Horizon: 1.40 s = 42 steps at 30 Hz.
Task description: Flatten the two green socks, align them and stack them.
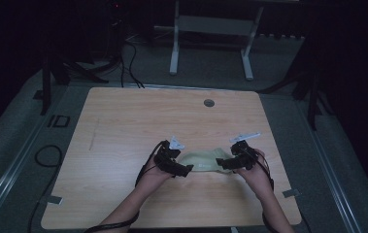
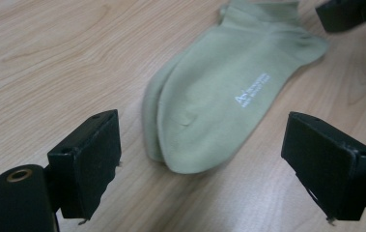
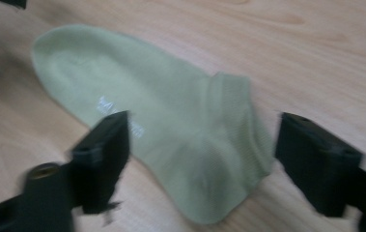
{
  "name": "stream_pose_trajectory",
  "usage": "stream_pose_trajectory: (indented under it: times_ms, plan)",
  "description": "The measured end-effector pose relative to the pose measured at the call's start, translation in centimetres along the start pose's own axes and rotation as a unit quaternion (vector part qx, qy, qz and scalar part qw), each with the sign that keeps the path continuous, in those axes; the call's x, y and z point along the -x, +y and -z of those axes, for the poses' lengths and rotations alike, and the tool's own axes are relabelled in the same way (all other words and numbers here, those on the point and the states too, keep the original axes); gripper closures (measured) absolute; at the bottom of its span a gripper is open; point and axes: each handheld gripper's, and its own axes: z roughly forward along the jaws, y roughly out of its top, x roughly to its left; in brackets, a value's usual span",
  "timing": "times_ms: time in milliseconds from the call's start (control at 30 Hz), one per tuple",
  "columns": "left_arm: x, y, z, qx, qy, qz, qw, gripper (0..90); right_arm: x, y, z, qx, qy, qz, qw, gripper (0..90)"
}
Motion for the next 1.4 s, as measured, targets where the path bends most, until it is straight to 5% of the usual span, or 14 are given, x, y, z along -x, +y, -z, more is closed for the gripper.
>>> stream_pose_trajectory:
  times_ms: [100,300,467,667,1100,1400]
  plan:
    - [0.3,-0.2,0.3,0.009,0.015,-0.014,0.9998,13.5,-0.2,-0.5,-0.2,-0.002,0.003,0.006,1.0,13.5]
    - [0.3,-1.0,0.7,0.024,0.02,-0.011,0.9994,8.0,-0.4,-1.3,-0.4,0.01,-0.011,0.014,0.9998,12.4]
    - [0.0,-1.9,1.1,0.023,0.016,0.01,0.9996,1.7,-0.8,-1.8,-0.1,0.018,-0.026,0.028,0.9991,12.4]
    - [-0.4,-3.1,1.8,0.032,0.034,0.018,0.9988,1.6,-0.9,-2.4,0.4,0.022,-0.029,0.033,0.9988,12.7]
    - [0.4,-5.3,1.9,0.018,0.026,0.009,0.9995,1.7,-0.8,-4.4,0.7,0.031,-0.028,0.043,0.9982,13.3]
    - [-0.1,-7.3,3.9,0.038,0.043,0.017,0.9982,1.7,-0.3,-6.7,1.8,0.05,-0.038,0.046,0.997,12.8]
